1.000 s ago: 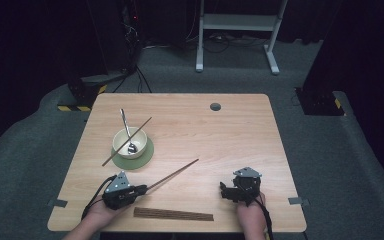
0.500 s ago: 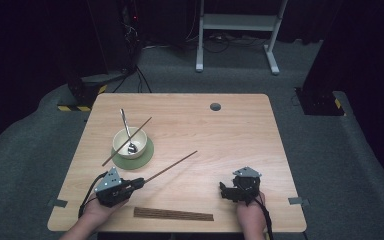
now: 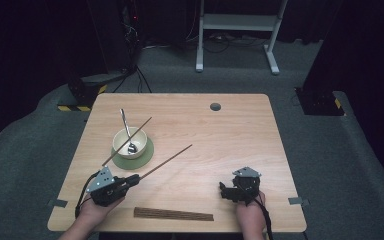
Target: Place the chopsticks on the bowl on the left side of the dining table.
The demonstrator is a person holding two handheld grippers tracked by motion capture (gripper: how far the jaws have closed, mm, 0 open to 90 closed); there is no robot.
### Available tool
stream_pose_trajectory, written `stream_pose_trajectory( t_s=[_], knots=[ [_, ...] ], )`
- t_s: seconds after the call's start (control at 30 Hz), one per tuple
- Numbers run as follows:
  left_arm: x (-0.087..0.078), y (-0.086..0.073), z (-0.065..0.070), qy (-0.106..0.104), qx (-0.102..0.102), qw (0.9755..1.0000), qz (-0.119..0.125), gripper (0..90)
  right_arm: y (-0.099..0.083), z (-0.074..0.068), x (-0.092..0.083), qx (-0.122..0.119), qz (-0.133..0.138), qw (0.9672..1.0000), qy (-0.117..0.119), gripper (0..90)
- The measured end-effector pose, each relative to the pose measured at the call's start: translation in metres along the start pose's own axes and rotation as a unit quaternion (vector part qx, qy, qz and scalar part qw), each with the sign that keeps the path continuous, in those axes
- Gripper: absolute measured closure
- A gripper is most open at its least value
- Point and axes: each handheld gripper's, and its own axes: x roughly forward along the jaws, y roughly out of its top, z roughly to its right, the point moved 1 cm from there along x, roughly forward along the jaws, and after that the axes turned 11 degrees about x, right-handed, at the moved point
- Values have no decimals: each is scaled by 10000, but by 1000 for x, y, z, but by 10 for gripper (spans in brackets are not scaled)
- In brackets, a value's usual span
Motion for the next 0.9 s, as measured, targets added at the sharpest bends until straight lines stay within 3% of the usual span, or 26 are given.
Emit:
stream_pose_trajectory(
  t_s=[0.13,0.23,0.37,0.7,0.9],
  knots=[
    [-7,-1,-4,104,-152,9998,82,841,1,0,0,-14,-4,10000,11,81],
    [-12,-1,-5,173,-150,9997,100,841,1,0,0,-10,-3,10000,7,80],
    [-19,5,-15,372,-201,9987,290,841,0,0,0,-10,-1,10000,10,81],
    [-20,-3,-27,627,-321,9975,106,841,0,0,0,-18,-2,10000,16,81],
    [-29,-3,-40,876,-487,9947,234,841,0,0,0,-13,-1,10000,12,81]
  ],
)
